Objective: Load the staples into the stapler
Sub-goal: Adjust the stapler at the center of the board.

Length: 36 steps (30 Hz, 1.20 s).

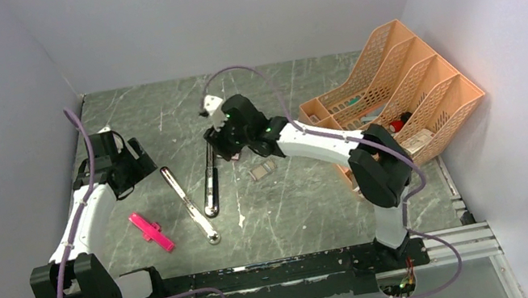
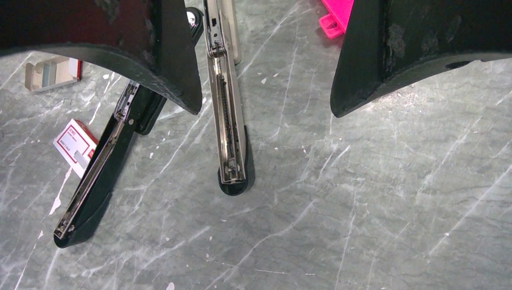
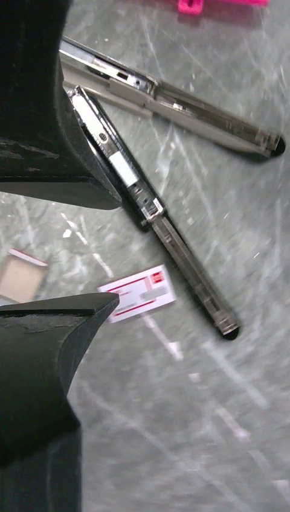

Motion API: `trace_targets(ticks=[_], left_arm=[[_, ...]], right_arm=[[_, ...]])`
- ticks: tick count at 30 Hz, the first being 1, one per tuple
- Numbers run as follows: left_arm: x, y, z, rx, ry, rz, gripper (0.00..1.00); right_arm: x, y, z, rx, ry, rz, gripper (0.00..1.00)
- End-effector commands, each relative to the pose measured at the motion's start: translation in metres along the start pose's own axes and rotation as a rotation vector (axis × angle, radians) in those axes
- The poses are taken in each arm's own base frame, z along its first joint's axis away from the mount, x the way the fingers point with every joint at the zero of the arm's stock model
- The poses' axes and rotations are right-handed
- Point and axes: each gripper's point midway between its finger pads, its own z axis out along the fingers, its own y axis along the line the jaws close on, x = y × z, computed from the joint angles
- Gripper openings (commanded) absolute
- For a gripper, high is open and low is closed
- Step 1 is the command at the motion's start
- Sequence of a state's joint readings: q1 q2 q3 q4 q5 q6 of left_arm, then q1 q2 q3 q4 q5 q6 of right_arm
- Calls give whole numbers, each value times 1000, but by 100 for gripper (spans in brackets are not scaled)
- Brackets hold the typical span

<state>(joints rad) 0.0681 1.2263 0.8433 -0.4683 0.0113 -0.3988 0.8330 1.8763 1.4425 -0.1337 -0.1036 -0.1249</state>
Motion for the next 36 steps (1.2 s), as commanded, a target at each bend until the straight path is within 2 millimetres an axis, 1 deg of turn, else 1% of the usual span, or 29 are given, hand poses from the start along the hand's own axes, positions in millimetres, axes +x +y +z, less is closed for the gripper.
trace_targets(ticks=[1, 3, 5, 11, 13, 16, 17, 18, 20, 24, 25, 27, 29, 32, 34, 36], left_arm=[[-25, -17, -12, 84, -72, 9, 82], [-28, -18, -14, 98, -83, 0, 81], [-29, -20, -16, 116, -89, -3, 81], [-27, -23, -20, 135, -99, -5, 79], [-28, -22, -21, 133, -102, -6, 79], [-26, -25, -22, 147, -95, -5, 78], [-26, -25, -23, 151, -96, -4, 78], [-26, -25, -23, 153, -99, -4, 78], [-27, -26, -25, 155, -107, -5, 78], [-28, -27, -28, 163, -115, -3, 78], [-28, -27, -29, 164, -117, -2, 78], [-29, -27, -30, 165, -121, -3, 78], [-29, -27, -31, 165, -124, -4, 78], [-30, -27, -31, 168, -126, -5, 78], [-29, -28, -30, 168, -122, -4, 78], [-29, -28, -30, 174, -119, -4, 78]], right_arm=[[-14, -24, -20, 148, -124, 348, 57], [1, -18, -17, 171, -79, 436, 56], [13, -7, -12, 184, -52, 481, 57], [25, 33, 12, 150, -1, 562, 58], [33, 45, 21, 143, 29, 565, 59], [45, 57, 34, 155, 72, 554, 60], [54, 59, 39, 160, 97, 550, 60], [56, 63, 42, 163, 109, 545, 60], [74, 68, 53, 178, 155, 532, 60], [96, 76, 64, 194, 226, 502, 59], [102, 77, 65, 204, 245, 489, 58], [107, 77, 66, 225, 263, 461, 54], [111, 75, 64, 237, 277, 441, 49], [114, 75, 58, 232, 277, 421, 40], [118, 76, 53, 219, 283, 396, 37], [118, 78, 49, 177, 291, 340, 32]])
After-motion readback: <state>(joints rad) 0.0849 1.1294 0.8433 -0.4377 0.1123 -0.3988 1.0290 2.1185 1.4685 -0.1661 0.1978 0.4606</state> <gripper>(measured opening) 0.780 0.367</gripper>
